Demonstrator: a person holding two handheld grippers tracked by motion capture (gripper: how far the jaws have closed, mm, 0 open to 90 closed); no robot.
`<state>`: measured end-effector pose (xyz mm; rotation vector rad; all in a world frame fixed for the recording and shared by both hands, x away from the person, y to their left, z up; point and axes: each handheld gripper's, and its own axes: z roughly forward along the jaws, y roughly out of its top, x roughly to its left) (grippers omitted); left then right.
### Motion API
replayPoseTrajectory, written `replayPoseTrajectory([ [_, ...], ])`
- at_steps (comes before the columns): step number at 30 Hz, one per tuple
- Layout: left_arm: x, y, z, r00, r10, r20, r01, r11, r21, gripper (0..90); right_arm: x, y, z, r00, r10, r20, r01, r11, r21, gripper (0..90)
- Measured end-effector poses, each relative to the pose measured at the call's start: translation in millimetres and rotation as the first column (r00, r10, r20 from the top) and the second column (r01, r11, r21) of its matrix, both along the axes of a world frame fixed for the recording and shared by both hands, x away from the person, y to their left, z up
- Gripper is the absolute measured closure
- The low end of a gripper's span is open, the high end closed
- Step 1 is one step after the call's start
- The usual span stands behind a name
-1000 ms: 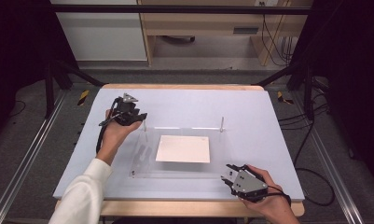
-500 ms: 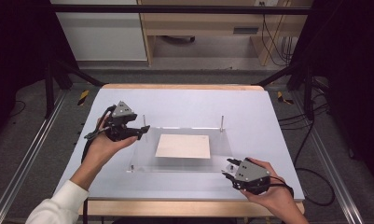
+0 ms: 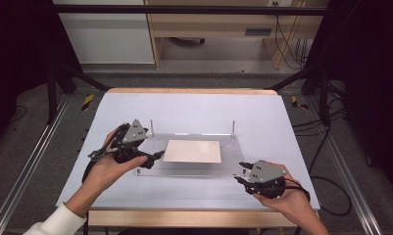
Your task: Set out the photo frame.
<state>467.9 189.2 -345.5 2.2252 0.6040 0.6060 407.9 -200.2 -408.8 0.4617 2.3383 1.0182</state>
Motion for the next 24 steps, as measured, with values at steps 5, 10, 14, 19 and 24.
replayPoseTrajectory([
  [5,-16.2,-0.1,3.0,0.9995,-0.026,0.017,0.026,0.9997,0.002,11.8,1.8,-0.1,4.4,0.9999,-0.009,-0.011,0.009,0.9999,0.009,56.1],
  [10,-34.7,0.6,1.2,0.9959,-0.072,0.055,0.069,0.9963,0.051,18.6,5.3,-0.9,9.9,0.9997,-0.014,-0.018,0.015,0.9996,0.026,56.6],
  [14,-46.5,0.4,-6.0,0.9929,-0.099,0.065,0.094,0.9927,0.075,24.3,8.2,-1.8,14.1,0.9994,-0.019,-0.029,0.021,0.9989,0.043,56.9],
  [19,-55.0,1.7,-15.8,0.9887,-0.11,0.103,0.095,0.9864,0.134,30.4,10.6,-2.0,17.7,0.9991,-0.023,-0.034,0.025,0.9984,0.05,57.2],
  [24,-60.4,4.0,-16.9,0.983,-0.122,0.137,0.102,0.9847,0.141,39.9,11.9,-1.8,20.5,0.9987,-0.03,-0.041,0.032,0.9981,0.053,57.5],
])
